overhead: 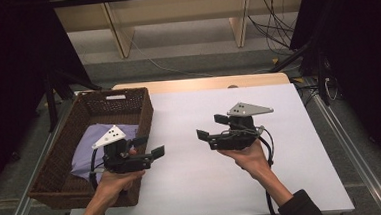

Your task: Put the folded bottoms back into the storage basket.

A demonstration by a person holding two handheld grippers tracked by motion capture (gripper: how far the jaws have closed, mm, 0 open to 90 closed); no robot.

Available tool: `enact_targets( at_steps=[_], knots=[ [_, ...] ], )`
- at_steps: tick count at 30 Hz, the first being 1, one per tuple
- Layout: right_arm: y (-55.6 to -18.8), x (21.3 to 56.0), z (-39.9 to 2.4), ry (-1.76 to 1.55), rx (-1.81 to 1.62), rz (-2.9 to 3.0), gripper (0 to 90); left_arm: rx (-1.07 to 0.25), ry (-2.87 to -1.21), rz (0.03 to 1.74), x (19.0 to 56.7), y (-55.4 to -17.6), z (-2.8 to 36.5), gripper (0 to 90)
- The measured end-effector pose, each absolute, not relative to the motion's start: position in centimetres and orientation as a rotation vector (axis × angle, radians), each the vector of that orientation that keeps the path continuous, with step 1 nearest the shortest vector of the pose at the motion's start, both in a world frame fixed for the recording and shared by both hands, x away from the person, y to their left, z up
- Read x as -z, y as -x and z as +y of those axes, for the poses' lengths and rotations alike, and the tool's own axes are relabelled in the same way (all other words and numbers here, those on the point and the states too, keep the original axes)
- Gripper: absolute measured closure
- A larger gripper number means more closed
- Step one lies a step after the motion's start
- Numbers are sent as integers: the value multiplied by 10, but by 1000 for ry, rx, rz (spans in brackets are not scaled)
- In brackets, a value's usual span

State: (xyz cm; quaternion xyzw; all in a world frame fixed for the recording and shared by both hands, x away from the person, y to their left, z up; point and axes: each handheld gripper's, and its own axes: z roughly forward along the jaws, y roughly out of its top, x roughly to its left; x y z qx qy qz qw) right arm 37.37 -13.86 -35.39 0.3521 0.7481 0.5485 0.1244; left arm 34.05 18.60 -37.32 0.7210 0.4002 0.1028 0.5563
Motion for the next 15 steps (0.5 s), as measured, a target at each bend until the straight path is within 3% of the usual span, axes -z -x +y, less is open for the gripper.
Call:
enact_targets(
  at_steps=[15],
  knots=[
    [-360,360,-149,-1007,-1582,2169,195,-267,-1726,905,379,-332,174,163]
  ],
)
